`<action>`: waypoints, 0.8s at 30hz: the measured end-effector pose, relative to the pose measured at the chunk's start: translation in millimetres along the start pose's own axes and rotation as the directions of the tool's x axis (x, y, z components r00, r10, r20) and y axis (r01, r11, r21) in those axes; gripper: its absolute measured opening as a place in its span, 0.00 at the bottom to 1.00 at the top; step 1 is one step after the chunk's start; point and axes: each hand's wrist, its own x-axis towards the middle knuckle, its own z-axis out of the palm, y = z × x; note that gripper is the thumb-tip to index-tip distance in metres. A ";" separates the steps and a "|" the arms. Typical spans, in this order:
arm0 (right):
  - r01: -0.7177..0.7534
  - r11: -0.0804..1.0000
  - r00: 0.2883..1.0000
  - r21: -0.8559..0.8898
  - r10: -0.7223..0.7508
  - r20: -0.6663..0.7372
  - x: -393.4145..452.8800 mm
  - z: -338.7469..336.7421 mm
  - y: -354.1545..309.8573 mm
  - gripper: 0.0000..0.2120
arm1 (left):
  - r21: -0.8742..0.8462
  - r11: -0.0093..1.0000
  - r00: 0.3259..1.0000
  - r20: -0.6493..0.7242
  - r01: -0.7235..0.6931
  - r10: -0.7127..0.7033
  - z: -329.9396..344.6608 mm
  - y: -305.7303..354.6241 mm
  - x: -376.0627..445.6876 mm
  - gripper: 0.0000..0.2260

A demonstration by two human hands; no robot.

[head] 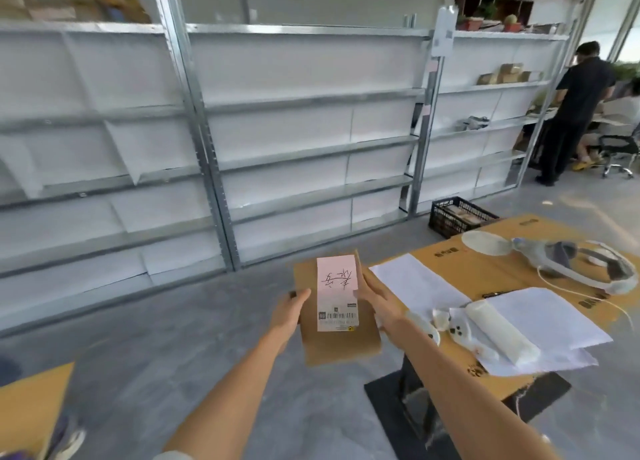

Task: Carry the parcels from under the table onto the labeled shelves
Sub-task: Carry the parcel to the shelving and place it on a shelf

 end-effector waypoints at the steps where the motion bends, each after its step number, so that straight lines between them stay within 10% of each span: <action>1: -0.011 1.000 1.000 -0.028 0.011 0.025 20.0 7.1 -2.0 0.26 | -0.007 1.000 1.000 -0.018 -0.001 0.001 -8.1 5.9 12.8 0.13; 11: -0.131 0.991 0.945 -0.013 0.129 0.299 157.1 65.3 -0.9 0.40 | -0.121 0.979 0.983 -0.065 0.166 -0.174 -73.7 23.6 95.8 0.21; 24: -0.290 0.949 0.864 0.125 0.203 0.460 266.5 133.4 -76.2 0.11 | -0.312 0.905 0.947 -0.047 0.288 -0.318 -190.6 41.5 248.0 0.19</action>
